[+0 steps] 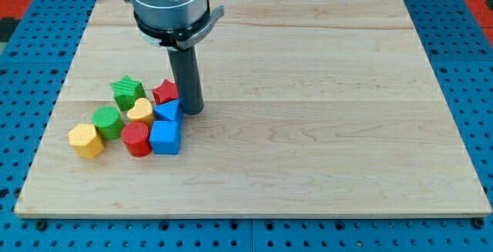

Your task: Separate the green star and red star from a group of blocks

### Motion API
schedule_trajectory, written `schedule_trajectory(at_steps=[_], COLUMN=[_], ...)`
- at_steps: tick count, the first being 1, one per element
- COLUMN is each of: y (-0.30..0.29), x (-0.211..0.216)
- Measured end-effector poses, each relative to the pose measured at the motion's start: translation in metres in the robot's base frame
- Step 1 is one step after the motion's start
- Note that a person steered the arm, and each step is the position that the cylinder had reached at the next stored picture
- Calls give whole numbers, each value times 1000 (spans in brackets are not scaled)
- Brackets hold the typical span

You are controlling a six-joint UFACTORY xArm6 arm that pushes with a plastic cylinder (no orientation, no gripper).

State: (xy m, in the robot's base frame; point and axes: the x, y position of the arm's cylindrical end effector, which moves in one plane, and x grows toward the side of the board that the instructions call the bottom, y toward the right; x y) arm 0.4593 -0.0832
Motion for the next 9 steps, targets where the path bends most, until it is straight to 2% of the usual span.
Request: schedule_trajectory(at_steps=[1,2,3,4,5,6,7,9], y=[-3,-29,-25,-102,-167,-181,-147,11], x=[-12,-56,-112,-135,-92,-33,3,-75])
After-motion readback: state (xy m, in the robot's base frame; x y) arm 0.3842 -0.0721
